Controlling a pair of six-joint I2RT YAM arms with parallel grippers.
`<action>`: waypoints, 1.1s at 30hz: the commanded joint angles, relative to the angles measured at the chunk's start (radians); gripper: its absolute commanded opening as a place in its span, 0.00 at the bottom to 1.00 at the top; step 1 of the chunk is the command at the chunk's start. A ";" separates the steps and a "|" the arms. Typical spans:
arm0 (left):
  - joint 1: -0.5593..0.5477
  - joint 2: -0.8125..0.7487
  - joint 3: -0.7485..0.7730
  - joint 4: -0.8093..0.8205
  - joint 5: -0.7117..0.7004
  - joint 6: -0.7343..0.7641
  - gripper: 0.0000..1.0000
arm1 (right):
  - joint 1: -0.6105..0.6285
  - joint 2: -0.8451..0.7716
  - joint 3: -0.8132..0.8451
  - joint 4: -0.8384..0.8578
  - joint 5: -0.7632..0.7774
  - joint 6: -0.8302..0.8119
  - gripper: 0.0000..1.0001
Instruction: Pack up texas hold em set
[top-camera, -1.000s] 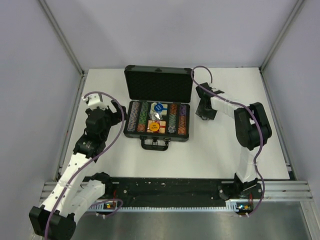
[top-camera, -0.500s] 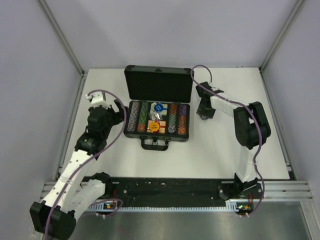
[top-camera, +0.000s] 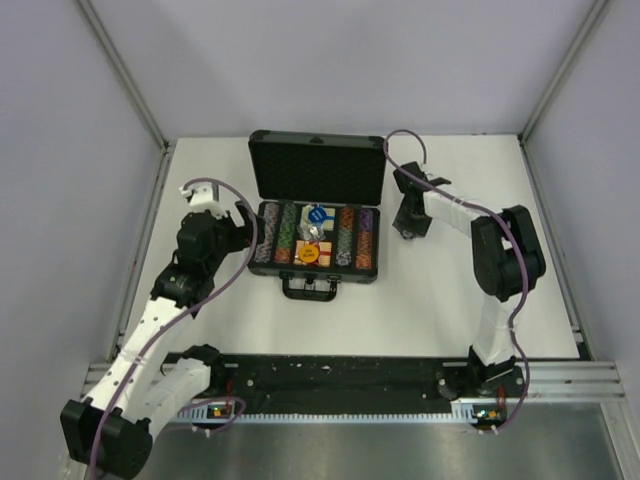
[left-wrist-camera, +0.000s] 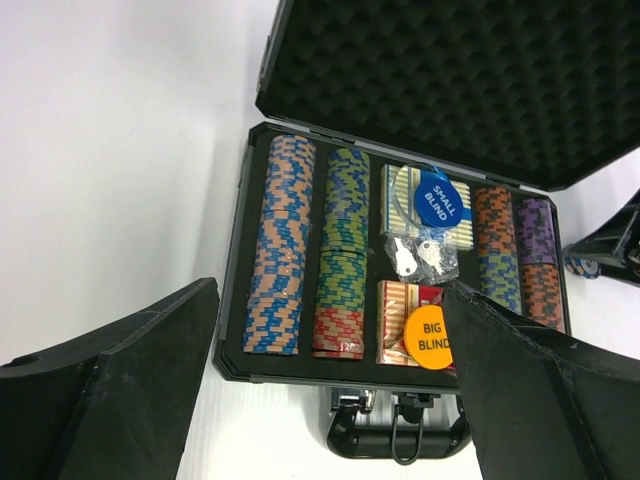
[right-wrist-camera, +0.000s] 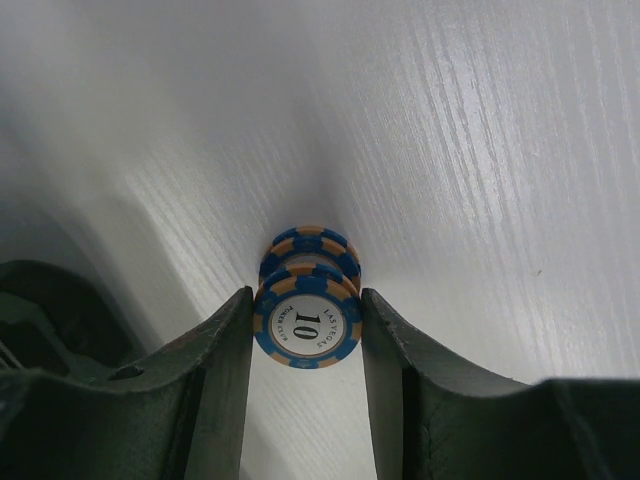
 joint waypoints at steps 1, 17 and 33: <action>0.006 -0.003 0.012 0.043 0.067 0.007 0.99 | -0.011 -0.106 0.017 -0.020 -0.014 0.020 0.26; -0.005 0.046 -0.093 0.260 0.427 -0.109 0.99 | -0.011 -0.372 -0.115 -0.081 -0.115 0.075 0.25; -0.479 0.519 0.041 0.670 0.400 -0.249 0.99 | -0.009 -0.649 -0.288 -0.159 -0.284 0.138 0.24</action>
